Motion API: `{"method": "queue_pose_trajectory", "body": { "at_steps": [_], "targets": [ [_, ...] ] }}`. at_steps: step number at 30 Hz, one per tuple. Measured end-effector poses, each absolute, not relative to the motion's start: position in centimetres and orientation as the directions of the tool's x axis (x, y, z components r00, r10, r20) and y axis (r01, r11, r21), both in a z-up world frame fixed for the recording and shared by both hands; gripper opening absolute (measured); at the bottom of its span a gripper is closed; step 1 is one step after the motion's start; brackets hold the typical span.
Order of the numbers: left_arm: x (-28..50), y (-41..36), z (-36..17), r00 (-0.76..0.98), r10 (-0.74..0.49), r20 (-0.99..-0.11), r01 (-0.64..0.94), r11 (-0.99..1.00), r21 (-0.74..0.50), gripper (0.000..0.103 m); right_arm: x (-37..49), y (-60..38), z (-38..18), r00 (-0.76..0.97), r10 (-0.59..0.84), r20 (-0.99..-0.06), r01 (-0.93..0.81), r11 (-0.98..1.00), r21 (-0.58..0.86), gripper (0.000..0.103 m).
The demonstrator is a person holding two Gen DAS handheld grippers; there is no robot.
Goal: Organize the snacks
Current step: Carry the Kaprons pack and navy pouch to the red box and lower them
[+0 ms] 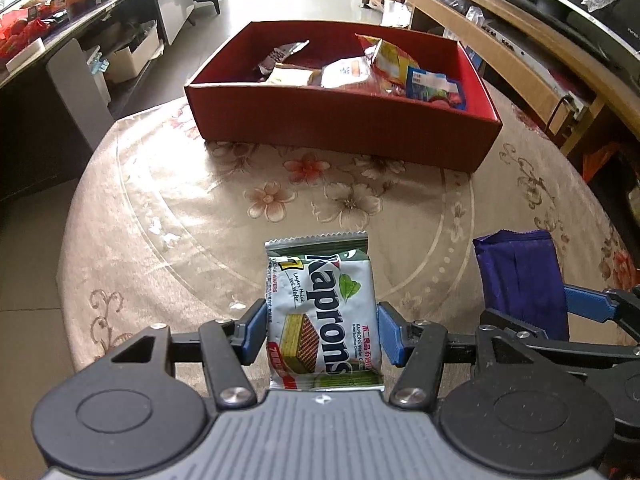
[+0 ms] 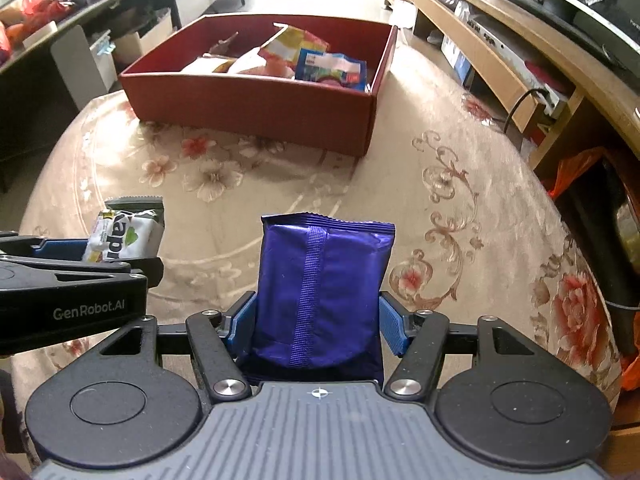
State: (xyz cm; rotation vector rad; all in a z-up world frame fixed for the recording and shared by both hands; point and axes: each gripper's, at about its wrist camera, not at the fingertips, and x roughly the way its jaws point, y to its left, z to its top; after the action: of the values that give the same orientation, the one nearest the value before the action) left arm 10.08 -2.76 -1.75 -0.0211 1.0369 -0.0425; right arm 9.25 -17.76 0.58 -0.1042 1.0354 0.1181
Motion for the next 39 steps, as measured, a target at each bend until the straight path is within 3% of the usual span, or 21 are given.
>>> {"method": "queue_pose_trajectory", "body": {
  "at_steps": [39],
  "targets": [
    [16.1, -2.7, 4.8, 0.678, -0.017, -0.735, -0.021, 0.999, -0.043, 0.055, 15.2, -17.6, 5.9, 0.676, 0.037, -0.736, -0.101, 0.994, -0.043, 0.07]
  ]
}}
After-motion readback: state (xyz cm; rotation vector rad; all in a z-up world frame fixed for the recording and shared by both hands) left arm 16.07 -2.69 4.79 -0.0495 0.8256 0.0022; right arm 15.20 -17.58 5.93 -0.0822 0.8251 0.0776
